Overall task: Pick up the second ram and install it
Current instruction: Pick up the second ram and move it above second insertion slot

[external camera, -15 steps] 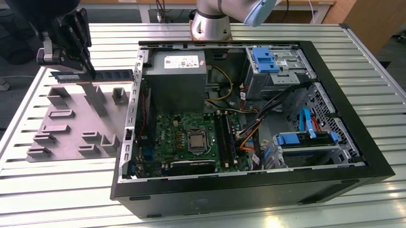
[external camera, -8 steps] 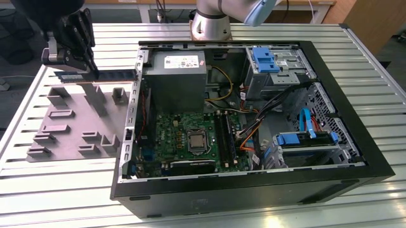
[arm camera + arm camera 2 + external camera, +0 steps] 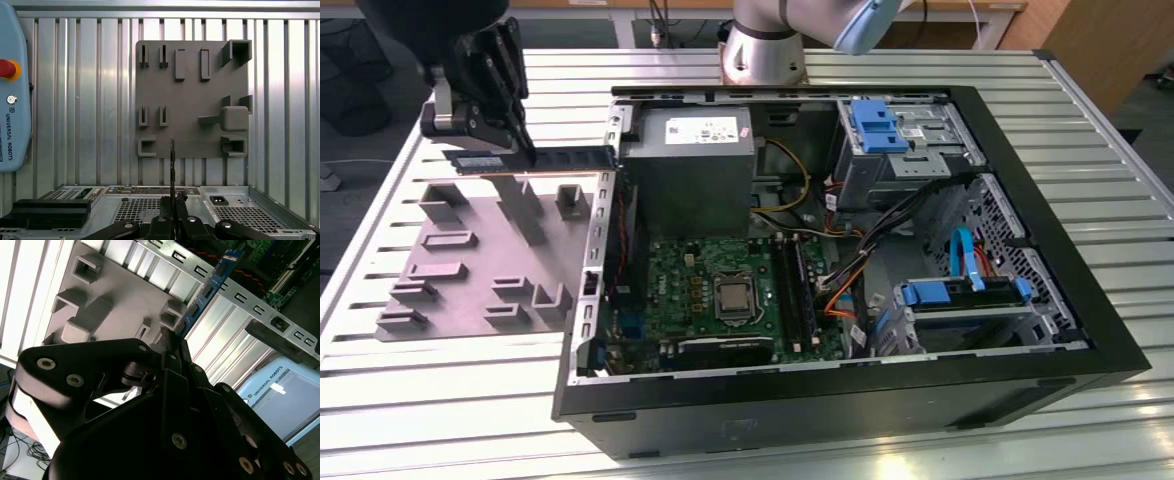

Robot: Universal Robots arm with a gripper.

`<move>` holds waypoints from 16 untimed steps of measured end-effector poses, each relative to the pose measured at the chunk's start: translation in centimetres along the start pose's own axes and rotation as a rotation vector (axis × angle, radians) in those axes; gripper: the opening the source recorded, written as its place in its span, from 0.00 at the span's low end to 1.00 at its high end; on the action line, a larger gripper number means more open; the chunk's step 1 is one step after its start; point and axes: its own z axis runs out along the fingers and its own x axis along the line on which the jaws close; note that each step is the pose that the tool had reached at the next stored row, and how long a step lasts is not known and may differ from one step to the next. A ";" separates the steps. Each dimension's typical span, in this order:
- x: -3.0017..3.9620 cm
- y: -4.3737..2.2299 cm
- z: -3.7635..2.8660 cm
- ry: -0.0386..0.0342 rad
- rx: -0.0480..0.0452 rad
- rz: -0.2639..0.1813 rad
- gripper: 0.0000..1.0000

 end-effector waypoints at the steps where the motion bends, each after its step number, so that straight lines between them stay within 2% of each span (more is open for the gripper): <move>1: 0.00 -0.08 0.00 0.0000 0.0000 0.000 0.14; 16: -0.02 -1.23 0.00 0.0000 0.0000 0.000 0.14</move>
